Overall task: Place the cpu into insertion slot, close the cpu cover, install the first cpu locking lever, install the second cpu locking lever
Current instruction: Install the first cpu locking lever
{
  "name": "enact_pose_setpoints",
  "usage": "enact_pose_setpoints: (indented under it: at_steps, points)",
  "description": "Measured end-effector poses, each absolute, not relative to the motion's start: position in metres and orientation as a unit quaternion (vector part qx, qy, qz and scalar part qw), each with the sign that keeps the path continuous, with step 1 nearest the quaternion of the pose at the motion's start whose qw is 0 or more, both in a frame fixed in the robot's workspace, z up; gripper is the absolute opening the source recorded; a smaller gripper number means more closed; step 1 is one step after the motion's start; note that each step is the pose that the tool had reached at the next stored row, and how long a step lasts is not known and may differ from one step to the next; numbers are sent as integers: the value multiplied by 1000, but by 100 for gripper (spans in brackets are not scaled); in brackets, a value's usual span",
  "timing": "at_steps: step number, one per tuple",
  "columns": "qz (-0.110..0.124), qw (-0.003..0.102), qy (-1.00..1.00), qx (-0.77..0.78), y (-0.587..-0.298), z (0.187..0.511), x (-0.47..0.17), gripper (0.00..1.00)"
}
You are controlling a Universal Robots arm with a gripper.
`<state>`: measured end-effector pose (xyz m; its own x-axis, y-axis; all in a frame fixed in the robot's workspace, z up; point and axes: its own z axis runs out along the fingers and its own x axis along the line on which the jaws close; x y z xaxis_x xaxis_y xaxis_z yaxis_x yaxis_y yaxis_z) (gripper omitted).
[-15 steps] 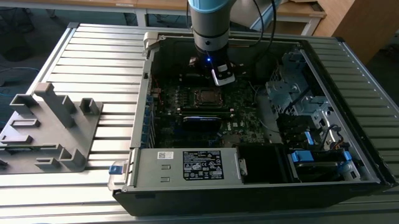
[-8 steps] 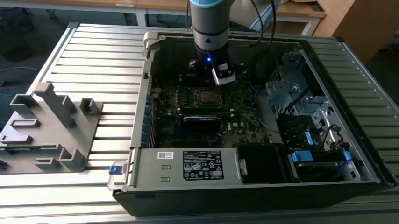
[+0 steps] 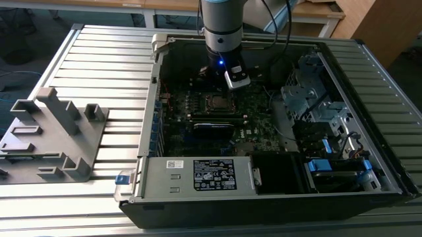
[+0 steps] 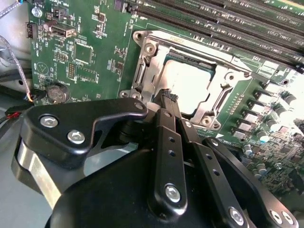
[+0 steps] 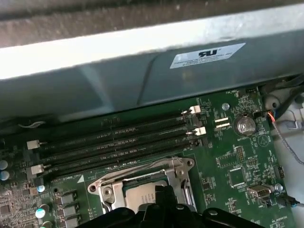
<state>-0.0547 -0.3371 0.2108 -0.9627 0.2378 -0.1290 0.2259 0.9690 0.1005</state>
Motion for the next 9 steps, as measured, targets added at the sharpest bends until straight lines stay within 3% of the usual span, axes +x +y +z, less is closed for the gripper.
enact_pose_setpoints:
  at_steps: [3,7,9]
  points:
    - [42,69,990,117,-337,211,-55,11]
    - [39,39,991,118,-337,210,-54,11]
    - [39,38,991,118,-337,210,-54,11]
